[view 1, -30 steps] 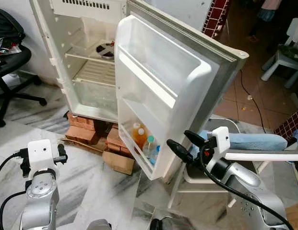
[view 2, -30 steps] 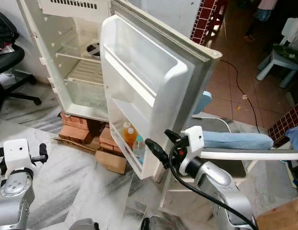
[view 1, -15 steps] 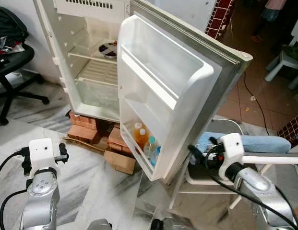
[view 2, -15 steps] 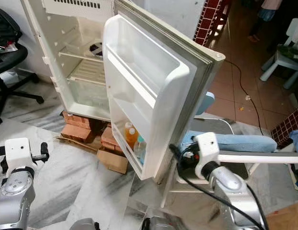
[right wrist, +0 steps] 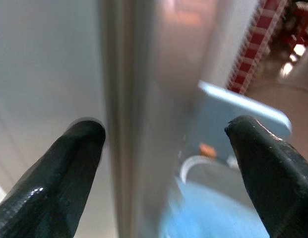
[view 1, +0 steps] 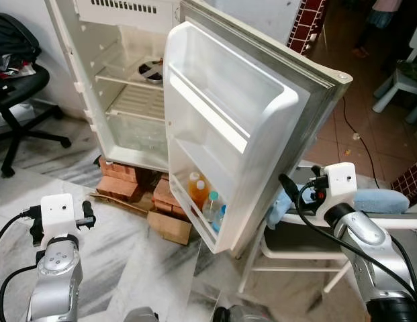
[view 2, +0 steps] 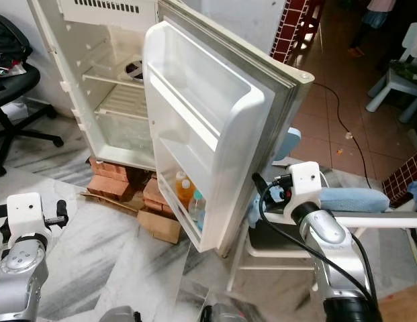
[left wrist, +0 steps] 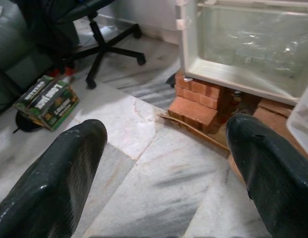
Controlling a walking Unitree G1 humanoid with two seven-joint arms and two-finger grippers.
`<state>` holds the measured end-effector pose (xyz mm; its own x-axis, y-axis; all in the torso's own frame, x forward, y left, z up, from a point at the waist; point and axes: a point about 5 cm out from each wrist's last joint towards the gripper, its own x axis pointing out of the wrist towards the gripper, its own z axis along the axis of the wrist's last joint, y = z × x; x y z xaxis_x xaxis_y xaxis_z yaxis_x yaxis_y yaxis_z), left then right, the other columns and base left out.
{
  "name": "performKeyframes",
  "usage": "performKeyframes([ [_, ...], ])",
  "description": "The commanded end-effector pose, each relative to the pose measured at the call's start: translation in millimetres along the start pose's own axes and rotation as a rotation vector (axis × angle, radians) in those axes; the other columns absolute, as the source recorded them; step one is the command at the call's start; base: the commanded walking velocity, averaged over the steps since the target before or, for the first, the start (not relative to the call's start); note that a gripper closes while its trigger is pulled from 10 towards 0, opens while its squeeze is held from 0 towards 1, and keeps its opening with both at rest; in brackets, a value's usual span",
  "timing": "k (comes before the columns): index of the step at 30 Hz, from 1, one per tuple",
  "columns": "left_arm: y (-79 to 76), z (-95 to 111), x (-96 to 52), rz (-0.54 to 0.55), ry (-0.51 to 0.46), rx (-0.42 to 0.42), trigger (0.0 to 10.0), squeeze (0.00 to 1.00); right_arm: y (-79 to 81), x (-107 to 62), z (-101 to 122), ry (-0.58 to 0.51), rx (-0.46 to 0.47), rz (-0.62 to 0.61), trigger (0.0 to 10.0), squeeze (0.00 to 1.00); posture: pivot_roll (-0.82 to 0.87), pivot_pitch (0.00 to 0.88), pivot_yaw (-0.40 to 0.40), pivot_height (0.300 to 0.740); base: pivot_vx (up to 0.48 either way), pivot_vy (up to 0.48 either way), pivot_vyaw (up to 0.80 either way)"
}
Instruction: Restocking fridge
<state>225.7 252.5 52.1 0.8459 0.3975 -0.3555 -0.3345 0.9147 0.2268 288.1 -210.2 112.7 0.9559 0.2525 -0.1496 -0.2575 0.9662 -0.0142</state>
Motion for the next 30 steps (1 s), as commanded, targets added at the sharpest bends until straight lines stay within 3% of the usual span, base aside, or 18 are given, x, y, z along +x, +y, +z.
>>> performKeyframes([
  [1,-0.9,1.3,-0.1,-0.012,-0.001,0.002,10.0,0.0,-3.0,4.8,16.9,-0.087,0.054,0.049,10.0,0.0,0.02,0.003,-0.047,0.74,0.0,0.0,0.0],
  [4,-1.3,2.4,-1.1,-0.02,-0.007,-0.001,10.0,0.0,5.6,6.0,30.3,-0.149,0.131,0.182,10.0,0.0,0.03,0.004,-0.049,0.74,0.0,0.0,0.0],
  [6,1.1,0.5,-2.5,-0.025,-0.001,-0.01,10.0,0.0,24.4,-5.5,41.4,-0.168,0.229,0.433,10.0,0.0,0.03,0.005,-0.05,0.74,0.0,0.0,0.0],
  [7,1.1,0.5,-2.5,-0.025,-0.001,-0.01,10.0,0.0,24.4,-5.5,41.4,-0.168,0.229,0.433,10.0,0.0,0.03,0.005,-0.05,0.74,0.0,0.0,0.0],
  [9,5.4,-4.2,-3.7,-0.017,0.015,-0.01,10.0,0.0,37.1,-21.2,52.0,-0.174,0.372,0.634,10.0,0.0,0.03,0.006,-0.049,0.74,0.0,0.0,0.0],
  [12,8.9,-10.5,-3.9,-0.005,0.051,-0.025,10.0,0.0,43.1,-38.2,55.6,-0.15,0.425,0.79,10.0,0.0,0.03,0.005,-0.046,0.74,0.0,0.0,0.0],
  [14,9.1,-11.7,-4.1,-0.017,0.057,-0.027,10.0,0.0,37.5,-39.7,50.7,-0.142,0.437,0.761,10.0,0.0,0.03,0.005,-0.044,0.74,0.0,0.0,0.0],
  [16,-1.0,-11.8,-9.1,-0.167,0.033,-0.078,10.0,0.0,22.8,-30.6,32.9,-0.097,0.385,0.574,10.0,0.0,0.03,0.006,-0.041,0.74,0.0,0.0,0.0],
  [18,-6.9,-12.8,-12.1,-0.231,0.034,-0.054,10.0,0.0,19.1,-28.2,27.5,-0.087,0.374,0.515,10.0,0.0,0.03,0.006,-0.041,0.74,0.0,0.0,0.0],
  [20,-21.7,-15.7,-22.4,-0.4,0.023,-0.016,10.0,0.0,17.0,-30.4,14.1,-0.042,0.38,0.462,10.0,0.0,0.03,0.008,-0.036,0.74,0.0,0.0,0.0],
  [24,-20.1,-16.9,-24.1,-0.413,0.026,-0.011,10.0,0.0,21.4,-34.5,-1.5,0.025,0.322,0.451,10.0,0.0,0.03,0.009,-0.037,0.74,0.0,0.0,0.0],
  [30,-18.9,-21.4,-26.8,-0.446,0.05,-0.025,10.0,0.0,26.8,-20.1,-3.0,-0.052,0.239,0.301,10.0,0.0,0.04,0.012,-0.043,0.74,0.0,0.0,0.0],
])
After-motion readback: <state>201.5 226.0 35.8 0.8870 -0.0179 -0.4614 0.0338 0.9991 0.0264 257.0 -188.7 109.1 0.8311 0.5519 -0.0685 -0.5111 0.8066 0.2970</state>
